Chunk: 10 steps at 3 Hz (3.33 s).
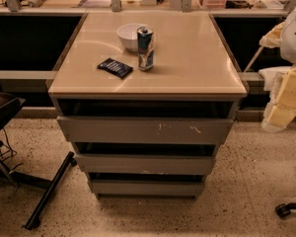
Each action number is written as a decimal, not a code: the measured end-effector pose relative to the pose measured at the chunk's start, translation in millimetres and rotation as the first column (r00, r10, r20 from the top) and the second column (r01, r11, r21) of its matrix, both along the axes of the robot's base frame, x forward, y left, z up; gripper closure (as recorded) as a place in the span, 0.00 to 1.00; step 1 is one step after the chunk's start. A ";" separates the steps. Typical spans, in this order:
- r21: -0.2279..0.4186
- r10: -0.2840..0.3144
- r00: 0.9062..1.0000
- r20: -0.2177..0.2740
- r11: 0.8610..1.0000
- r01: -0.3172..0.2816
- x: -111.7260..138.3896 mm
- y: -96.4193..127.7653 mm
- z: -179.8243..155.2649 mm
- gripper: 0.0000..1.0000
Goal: Open middle drawer
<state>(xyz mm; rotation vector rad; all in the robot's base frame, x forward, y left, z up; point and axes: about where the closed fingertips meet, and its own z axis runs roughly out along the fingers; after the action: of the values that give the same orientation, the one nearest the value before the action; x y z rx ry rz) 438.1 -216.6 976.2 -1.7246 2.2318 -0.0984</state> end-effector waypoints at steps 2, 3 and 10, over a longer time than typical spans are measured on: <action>0.031 0.023 1.000 0.011 0.999 -0.023 -2.1 0.8 -10.6 0.00; 0.135 0.080 0.997 0.013 0.988 -0.081 -14.5 3.8 -58.2 0.00; 0.643 -0.001 0.994 0.110 0.763 -0.071 26.2 159.8 -395.9 0.00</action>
Offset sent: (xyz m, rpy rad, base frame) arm -0.0054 0.0003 -0.0313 0.0777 -0.0053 0.0583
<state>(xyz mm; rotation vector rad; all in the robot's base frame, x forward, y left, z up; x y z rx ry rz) 464.3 -56.8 580.3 -1.3258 1.8341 0.5258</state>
